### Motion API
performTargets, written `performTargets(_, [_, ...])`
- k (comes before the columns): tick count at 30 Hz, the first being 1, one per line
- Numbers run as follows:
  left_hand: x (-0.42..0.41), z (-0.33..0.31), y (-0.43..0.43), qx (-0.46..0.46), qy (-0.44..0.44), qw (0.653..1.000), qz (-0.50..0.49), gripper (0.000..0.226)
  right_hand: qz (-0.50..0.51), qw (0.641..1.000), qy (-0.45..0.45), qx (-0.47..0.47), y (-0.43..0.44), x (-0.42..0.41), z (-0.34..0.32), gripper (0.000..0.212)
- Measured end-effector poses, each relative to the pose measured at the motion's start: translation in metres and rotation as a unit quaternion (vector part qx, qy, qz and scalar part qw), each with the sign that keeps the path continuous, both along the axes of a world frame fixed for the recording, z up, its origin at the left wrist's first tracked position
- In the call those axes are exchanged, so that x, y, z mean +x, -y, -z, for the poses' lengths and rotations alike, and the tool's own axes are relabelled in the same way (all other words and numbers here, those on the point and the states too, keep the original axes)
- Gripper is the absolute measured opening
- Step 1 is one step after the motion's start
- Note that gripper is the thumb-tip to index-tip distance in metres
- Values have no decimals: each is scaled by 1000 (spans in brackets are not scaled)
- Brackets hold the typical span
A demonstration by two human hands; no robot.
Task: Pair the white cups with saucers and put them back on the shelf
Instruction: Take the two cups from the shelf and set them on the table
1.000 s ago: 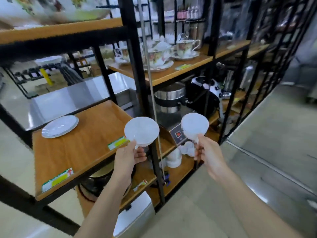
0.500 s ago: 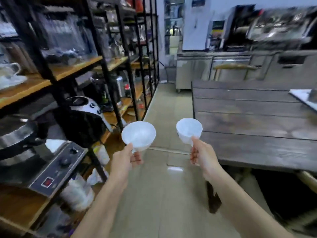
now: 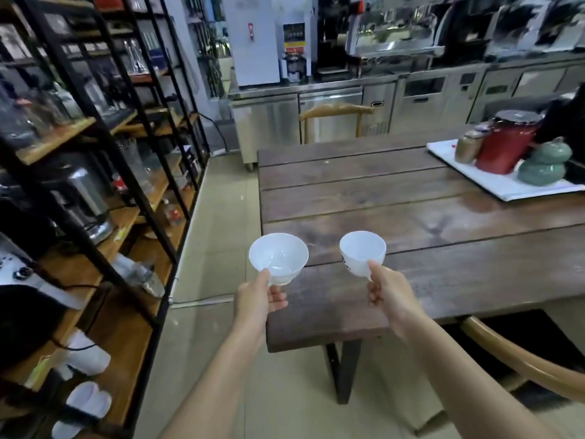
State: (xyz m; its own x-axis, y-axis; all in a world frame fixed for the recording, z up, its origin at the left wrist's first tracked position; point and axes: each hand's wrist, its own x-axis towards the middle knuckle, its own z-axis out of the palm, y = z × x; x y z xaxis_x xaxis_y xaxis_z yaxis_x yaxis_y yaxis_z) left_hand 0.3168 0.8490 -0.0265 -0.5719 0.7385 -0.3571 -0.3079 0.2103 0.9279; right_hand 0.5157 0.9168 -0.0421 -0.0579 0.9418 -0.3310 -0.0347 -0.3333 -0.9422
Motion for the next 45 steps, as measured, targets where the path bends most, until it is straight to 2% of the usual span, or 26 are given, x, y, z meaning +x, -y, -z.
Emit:
performTargets(9, [21, 28, -130, -57, 12, 996, 62, 25, 60, 996, 37, -56, -103, 23, 16, 30])
performTargets(14, [33, 34, -178, -98, -19, 993, 61, 22, 76, 991, 31, -103, -152, 30, 17, 27])
performTargets(19, [37, 46, -214, -125, 27, 990, 51, 21, 100, 984, -22, -147, -189, 37, 32, 30])
performTargets(21, [40, 54, -222, -123, 42, 991, 41, 20, 101, 981, -48, -159, -200, 41, 41, 26])
performTargets(24, [46, 65, -229, -120, 44, 991, 40, 37, 90, 982, -64, -157, -211, 48, 54, 19])
performTargets(27, [51, 77, -231, -120, 43, 991, 48, 45, 77, 984, -70, -146, -222, 56, 63, 20])
performTargets(35, [61, 96, -226, -136, 10, 989, 50, 44, 41, 984, -82, -152, -235, 77, 75, 19])
performTargets(40, [63, 95, -225, -158, 30, 986, 43, 32, -6, 984, -47, -170, -236, 89, 79, 22])
performTargets(45, [64, 90, -222, -205, 15, 978, 33, 34, -46, 983, 27, -175, -240, 98, 81, 30])
